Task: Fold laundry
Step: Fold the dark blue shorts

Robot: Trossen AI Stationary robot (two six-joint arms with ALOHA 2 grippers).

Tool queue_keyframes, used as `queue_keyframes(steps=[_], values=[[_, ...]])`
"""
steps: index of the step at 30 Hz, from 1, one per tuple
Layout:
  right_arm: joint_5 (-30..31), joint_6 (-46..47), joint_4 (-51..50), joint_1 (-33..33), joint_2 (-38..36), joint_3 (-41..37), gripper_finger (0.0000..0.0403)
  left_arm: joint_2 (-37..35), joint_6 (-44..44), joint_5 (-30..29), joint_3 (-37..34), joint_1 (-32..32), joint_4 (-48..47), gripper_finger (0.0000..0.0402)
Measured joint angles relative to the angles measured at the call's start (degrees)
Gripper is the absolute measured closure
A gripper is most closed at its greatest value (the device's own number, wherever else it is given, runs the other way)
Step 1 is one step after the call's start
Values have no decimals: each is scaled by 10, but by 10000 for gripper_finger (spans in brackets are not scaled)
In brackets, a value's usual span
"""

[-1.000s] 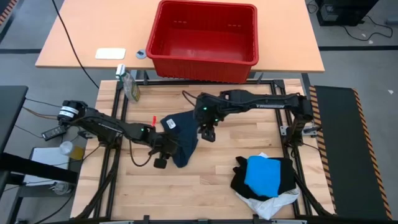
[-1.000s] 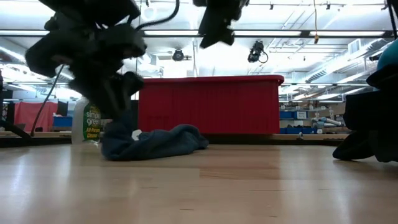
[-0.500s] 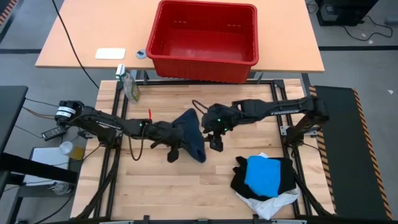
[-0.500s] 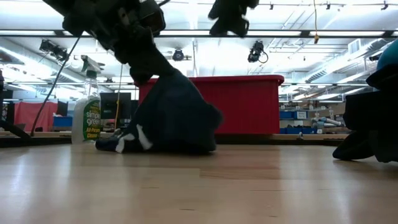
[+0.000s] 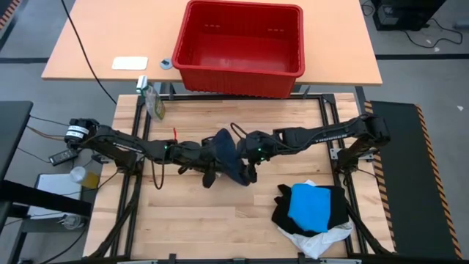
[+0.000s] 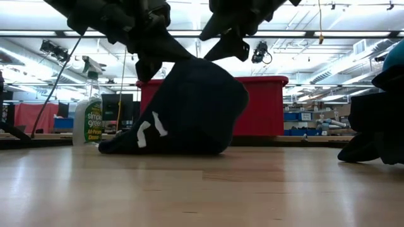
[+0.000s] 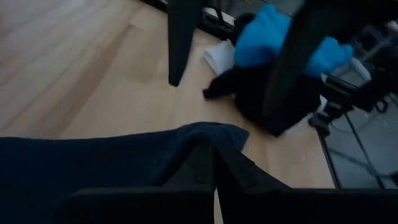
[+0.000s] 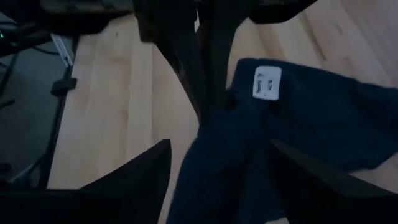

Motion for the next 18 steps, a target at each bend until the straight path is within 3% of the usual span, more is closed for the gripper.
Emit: queue_keyframes(steps=[5,10,13,18], values=[[1,0,9,0,6,0,125,0,-15,-30,0,1,24,399],[-6,2,23,0,31,0,149,0,-19,-59,0,1,46,399],[9,0,26,0,37,0,188,0,-19,-59,0,1,44,399],[-1,-29,24,-8,38,0,315,0,-19,-59,0,0,45,399]])
